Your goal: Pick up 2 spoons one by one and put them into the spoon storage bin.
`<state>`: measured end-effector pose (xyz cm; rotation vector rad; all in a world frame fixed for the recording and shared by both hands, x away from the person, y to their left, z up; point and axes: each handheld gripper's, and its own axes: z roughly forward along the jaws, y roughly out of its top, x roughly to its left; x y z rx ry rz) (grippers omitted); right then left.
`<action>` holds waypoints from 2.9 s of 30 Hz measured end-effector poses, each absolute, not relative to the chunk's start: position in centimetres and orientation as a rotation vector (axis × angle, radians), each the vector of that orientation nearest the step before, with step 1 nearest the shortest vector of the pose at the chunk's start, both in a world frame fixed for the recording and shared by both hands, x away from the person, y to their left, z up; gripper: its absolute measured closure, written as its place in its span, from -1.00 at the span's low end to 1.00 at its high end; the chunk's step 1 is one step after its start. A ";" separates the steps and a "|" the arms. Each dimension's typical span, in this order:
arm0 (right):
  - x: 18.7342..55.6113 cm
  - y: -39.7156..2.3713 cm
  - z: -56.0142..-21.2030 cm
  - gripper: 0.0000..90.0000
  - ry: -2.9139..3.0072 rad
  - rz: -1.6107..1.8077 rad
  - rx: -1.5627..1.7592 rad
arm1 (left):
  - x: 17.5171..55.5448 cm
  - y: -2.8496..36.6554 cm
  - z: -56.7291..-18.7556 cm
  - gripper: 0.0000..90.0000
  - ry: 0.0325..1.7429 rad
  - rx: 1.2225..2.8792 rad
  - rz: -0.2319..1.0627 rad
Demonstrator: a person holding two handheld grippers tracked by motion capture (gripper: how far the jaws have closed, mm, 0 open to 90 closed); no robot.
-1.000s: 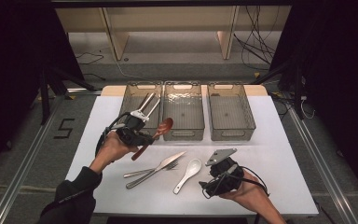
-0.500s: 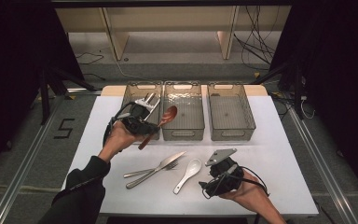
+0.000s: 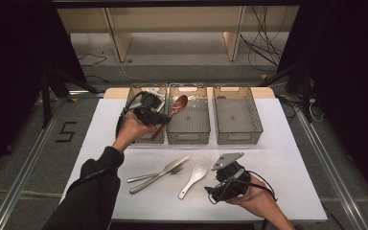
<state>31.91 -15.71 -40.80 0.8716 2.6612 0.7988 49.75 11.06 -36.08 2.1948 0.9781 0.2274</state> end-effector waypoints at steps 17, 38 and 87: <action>31.9 -15.8 -40.8 -0.41 2.663 0.801 0.872 | 51.6 9.8 -36.1 0.80 1.000 2.185 0.242; 31.9 -15.8 -40.8 -0.41 2.670 0.799 0.861 | 53.8 8.2 -36.0 0.80 1.026 2.152 0.259; 31.8 -15.7 -40.9 -0.41 2.682 0.800 0.851 | 55.0 5.9 -39.4 0.57 1.083 2.138 0.247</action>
